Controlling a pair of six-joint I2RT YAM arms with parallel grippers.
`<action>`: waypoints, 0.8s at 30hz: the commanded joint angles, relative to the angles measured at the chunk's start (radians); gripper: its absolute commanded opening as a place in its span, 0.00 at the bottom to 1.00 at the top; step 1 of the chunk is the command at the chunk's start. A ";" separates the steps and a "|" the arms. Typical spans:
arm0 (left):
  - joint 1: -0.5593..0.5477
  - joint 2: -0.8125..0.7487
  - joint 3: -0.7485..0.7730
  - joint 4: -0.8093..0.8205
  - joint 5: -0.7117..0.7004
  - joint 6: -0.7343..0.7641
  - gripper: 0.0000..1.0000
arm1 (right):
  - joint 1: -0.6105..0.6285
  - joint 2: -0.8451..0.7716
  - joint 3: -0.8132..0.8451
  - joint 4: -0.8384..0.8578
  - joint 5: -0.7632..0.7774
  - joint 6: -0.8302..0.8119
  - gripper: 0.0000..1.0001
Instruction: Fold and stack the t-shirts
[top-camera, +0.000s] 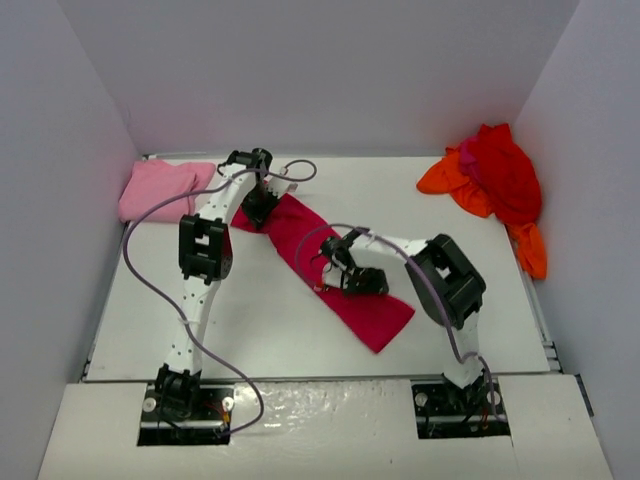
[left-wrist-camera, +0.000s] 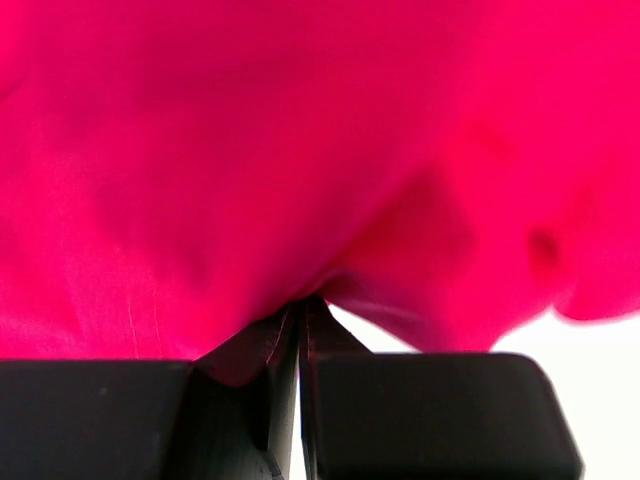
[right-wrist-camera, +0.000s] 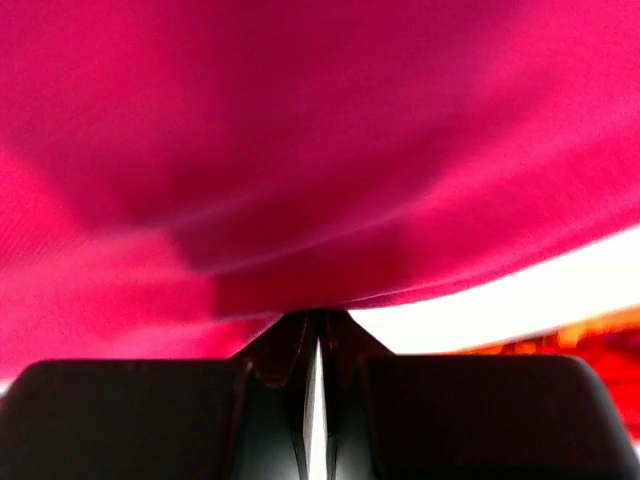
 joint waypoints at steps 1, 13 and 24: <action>0.035 0.069 0.097 0.040 -0.119 -0.009 0.00 | 0.115 -0.066 0.000 -0.134 -0.203 0.049 0.00; 0.178 0.142 0.299 0.082 -0.344 0.030 0.00 | 0.415 -0.061 0.096 -0.258 -0.491 0.056 0.02; 0.176 0.107 0.274 0.203 -0.379 -0.012 0.06 | 0.559 0.012 0.176 -0.277 -0.571 0.050 0.03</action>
